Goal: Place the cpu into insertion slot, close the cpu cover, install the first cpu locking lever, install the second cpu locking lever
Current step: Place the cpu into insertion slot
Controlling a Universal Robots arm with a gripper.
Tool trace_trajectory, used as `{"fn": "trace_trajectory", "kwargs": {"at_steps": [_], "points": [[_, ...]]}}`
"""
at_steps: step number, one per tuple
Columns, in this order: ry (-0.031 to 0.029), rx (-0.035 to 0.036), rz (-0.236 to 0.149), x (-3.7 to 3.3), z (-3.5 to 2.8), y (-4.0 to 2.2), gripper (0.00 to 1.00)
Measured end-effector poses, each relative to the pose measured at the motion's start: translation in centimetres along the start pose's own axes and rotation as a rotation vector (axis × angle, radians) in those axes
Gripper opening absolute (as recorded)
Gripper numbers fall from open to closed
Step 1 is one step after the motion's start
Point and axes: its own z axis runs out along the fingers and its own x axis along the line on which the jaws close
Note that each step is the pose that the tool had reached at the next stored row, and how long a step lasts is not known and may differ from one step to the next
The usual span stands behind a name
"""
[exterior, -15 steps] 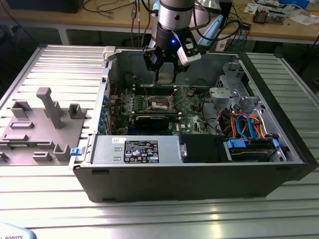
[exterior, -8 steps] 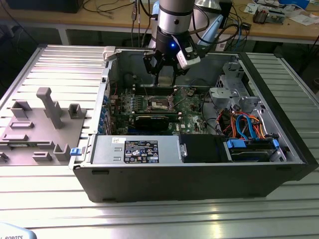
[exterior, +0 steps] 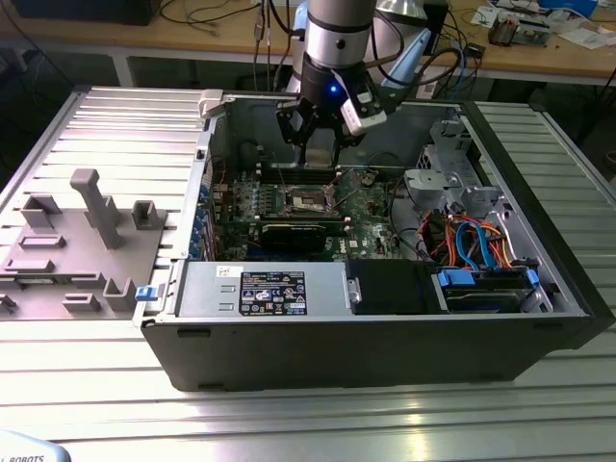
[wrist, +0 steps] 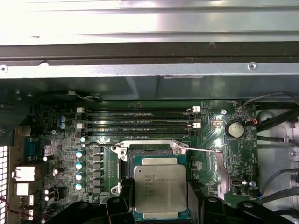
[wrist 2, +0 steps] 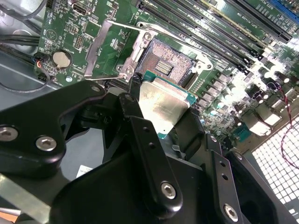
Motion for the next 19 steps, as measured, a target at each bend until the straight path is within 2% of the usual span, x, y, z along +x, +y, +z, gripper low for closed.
{"fn": "trace_trajectory", "kwargs": {"at_steps": [15,19], "points": [[0.0,0.0002,0.001,0.0,0.22,-0.02,0.54],[-0.0013,-0.0003,0.018,0.0,0.23,-0.01,0.54]]}}
